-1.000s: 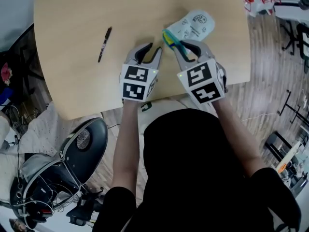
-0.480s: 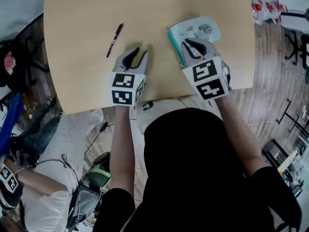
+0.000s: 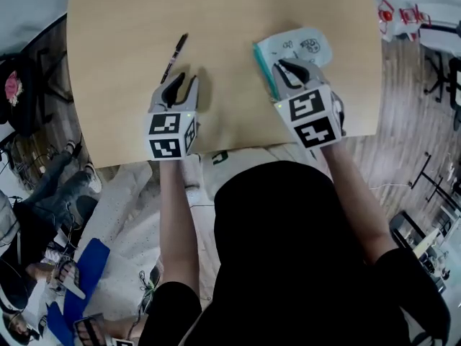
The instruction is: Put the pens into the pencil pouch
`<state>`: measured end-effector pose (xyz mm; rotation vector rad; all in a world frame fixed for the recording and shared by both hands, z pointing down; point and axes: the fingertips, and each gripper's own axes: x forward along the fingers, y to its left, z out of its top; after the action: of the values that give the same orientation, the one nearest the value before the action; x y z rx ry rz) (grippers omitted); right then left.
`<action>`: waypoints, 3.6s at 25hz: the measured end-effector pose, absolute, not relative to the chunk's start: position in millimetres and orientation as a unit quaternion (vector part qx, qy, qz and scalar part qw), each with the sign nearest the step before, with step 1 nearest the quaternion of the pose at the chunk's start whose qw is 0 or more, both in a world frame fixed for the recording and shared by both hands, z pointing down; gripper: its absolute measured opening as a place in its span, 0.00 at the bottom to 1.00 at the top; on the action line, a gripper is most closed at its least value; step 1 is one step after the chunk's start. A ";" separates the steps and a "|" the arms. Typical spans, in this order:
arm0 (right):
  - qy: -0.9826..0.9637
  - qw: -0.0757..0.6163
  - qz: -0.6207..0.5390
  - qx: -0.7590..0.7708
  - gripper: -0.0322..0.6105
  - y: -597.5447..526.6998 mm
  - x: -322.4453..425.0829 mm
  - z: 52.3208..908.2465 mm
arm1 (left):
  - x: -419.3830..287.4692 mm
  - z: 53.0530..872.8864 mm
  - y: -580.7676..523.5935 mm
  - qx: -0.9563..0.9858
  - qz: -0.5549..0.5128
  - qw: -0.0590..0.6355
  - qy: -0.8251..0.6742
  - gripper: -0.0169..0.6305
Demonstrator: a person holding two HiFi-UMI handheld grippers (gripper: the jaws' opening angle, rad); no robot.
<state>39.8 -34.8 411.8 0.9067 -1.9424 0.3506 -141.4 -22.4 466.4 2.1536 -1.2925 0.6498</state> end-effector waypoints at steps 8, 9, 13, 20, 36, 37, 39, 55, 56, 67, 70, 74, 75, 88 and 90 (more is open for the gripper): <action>-0.789 0.473 0.143 0.364 0.12 -36.8 37.3 416.5 | -176.5 472.3 -28.7 0.780 0.248 0.269 -0.508 0.19; -0.789 0.475 0.143 0.363 0.12 -37.0 37.0 417.6 | -179.8 473.0 -29.7 0.778 0.250 0.268 -0.511 0.19; -0.788 0.480 0.144 0.358 0.12 -36.7 36.4 420.7 | -190.5 476.8 -32.0 0.771 0.260 0.262 -0.519 0.19; -0.787 0.487 0.145 0.351 0.12 -33.4 29.5 425.1 | -201.8 488.3 -32.4 0.768 0.284 0.255 -0.515 0.19; -0.776 0.493 0.162 0.358 0.12 -31.1 36.9 432.5 | -204.0 502.1 -32.2 0.760 0.328 0.247 -0.504 0.08; -0.775 0.494 0.164 0.358 0.12 -30.0 37.1 433.7 | -203.9 501.8 -31.9 0.761 0.328 0.246 -0.503 0.08; -0.774 0.496 0.168 0.357 0.12 -27.4 37.0 436.5 | -203.9 501.4 -30.6 0.762 0.329 0.245 -0.502 0.08; -0.753 0.537 0.162 0.342 0.26 -7.8 40.7 478.4 | -185.4 493.2 -15.2 0.767 0.321 0.239 -0.502 0.08; -0.750 0.542 0.158 0.343 0.26 -7.3 41.7 480.7 | -184.2 493.2 -14.0 0.767 0.320 0.239 -0.501 0.08; -0.738 0.545 0.147 0.370 0.19 -13.7 54.8 481.4 | -168.6 484.2 -12.5 0.776 0.315 0.235 -0.493 0.08; -0.739 0.536 0.150 0.379 0.15 -18.5 60.3 476.7 | -160.9 481.9 -11.6 0.780 0.314 0.236 -0.488 0.08; -0.739 0.524 0.162 0.391 0.13 -22.2 65.5 468.0 | -148.0 476.2 -8.5 0.792 0.310 0.231 -0.473 0.08; -0.739 0.522 0.163 0.394 0.13 -23.2 66.9 465.7 | -144.1 475.2 -7.5 0.795 0.308 0.230 -0.469 0.08; -0.751 0.494 0.148 0.412 0.12 -31.8 70.9 438.9 | -89.0 469.5 13.9 0.845 0.294 0.217 -0.390 0.08; -0.752 0.490 0.146 0.416 0.12 -33.9 72.9 434.3 | -78.1 466.1 15.8 0.853 0.293 0.213 -0.375 0.08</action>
<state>72.9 -33.9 434.3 1.0094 -1.8275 0.3556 -78.1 15.8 466.1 2.3695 -1.0419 0.8125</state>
